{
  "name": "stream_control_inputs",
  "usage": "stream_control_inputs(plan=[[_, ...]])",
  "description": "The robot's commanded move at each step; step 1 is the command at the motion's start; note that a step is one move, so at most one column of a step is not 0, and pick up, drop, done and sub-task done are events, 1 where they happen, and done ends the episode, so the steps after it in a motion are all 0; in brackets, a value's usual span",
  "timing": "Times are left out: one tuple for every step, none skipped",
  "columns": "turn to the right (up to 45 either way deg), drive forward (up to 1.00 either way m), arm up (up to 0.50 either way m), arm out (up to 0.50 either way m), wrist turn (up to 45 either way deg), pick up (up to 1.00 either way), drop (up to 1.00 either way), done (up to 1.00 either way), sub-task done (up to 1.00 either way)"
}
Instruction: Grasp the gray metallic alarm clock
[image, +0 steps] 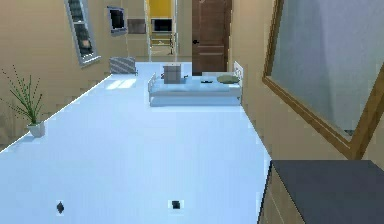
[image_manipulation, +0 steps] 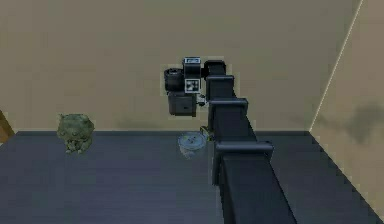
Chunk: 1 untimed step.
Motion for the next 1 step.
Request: stream_control_inputs(plan=[[0.0,0.0,-0.24,0.0,0.0,0.0,0.0,0.0,0.0]])
